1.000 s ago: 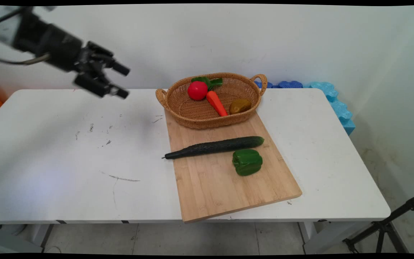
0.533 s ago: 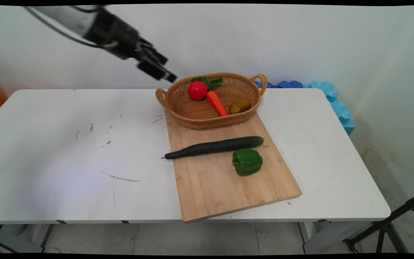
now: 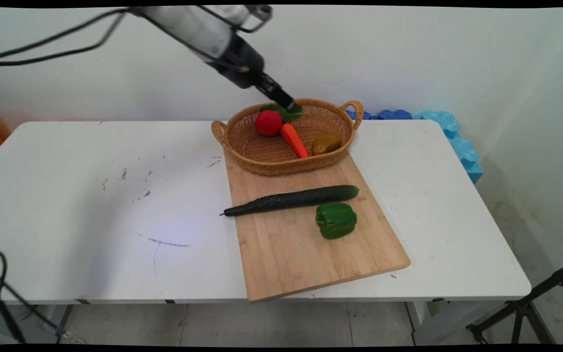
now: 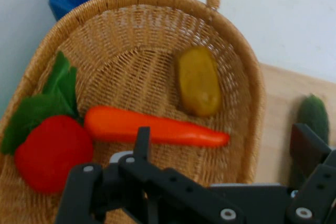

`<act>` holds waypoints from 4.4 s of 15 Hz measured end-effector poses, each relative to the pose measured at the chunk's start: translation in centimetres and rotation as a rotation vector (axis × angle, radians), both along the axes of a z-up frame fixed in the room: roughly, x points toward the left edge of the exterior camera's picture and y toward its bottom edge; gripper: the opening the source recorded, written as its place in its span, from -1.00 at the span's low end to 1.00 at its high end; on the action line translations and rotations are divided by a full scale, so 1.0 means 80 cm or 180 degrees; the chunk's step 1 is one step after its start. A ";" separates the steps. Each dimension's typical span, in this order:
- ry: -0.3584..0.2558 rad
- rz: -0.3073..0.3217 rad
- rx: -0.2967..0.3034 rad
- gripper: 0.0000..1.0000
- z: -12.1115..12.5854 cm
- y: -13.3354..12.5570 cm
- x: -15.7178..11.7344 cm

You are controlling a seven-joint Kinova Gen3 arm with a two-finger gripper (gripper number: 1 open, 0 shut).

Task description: Pick up the potato from the vegetable basket, then place the picked object on the cutting board

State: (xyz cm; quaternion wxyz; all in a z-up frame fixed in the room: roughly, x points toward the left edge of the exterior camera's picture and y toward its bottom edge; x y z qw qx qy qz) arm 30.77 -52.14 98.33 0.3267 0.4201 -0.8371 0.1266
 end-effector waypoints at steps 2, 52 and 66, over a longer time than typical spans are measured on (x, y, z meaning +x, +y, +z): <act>0.0002 0.0091 0.0080 1.00 -0.020 -0.028 -0.023; 0.0024 -0.0448 0.0017 -1.00 0.069 -0.004 -0.057; -0.0125 -0.1147 0.0173 -1.00 0.003 0.168 0.032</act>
